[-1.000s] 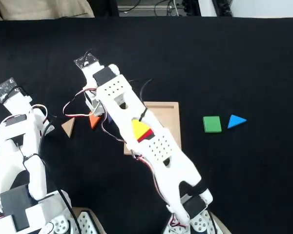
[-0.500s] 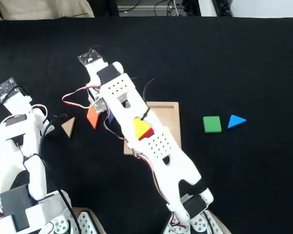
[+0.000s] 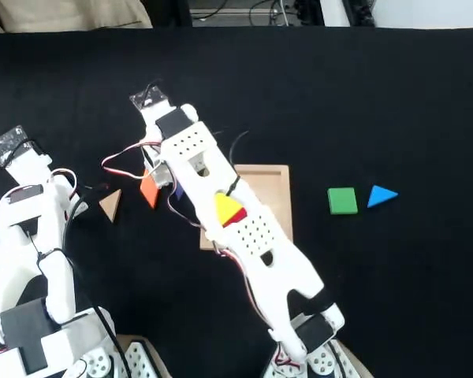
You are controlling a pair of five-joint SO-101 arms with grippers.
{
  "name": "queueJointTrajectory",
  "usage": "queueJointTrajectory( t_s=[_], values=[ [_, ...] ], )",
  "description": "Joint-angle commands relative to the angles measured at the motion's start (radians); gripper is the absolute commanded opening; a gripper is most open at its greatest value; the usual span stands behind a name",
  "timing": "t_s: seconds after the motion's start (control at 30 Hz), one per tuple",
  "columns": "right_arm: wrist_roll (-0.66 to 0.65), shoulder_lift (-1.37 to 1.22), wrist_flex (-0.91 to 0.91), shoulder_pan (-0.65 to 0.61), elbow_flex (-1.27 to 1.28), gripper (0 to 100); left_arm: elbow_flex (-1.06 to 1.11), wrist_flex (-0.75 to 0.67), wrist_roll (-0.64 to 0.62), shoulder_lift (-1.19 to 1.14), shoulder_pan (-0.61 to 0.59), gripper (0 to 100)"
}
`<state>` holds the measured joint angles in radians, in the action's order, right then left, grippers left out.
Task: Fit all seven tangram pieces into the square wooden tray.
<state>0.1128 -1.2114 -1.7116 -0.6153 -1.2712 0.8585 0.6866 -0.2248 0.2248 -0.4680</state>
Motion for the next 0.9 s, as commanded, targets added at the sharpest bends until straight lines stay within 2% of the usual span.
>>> queueJointTrajectory(
  t_s=[0.0, 0.2, 0.37, 0.63, 0.73, 0.87],
  values=[
    [0.034, -0.013, 0.009, 0.009, -0.015, 23.0, -0.005, -0.014, -0.009, 0.025, 0.015, 3],
    [0.043, -0.025, 0.015, 0.006, -0.051, 22.1, -0.005, -0.014, -0.009, 0.025, 0.015, 3],
    [-0.003, -0.025, 0.034, 0.006, -0.059, 14.3, -0.005, -0.014, -0.009, 0.025, 0.016, 3],
    [-0.055, -0.007, -0.017, 0.008, -0.131, 13.9, -0.005, -0.014, -0.009, 0.025, 0.016, 3],
    [-0.094, 0.022, -0.058, 0.008, -0.239, 13.8, -0.005, -0.014, -0.009, 0.025, 0.016, 3],
    [-0.192, 0.116, -0.058, 0.044, -0.222, 13.8, -0.005, -0.014, -0.009, 0.025, 0.016, 3]
  ],
)
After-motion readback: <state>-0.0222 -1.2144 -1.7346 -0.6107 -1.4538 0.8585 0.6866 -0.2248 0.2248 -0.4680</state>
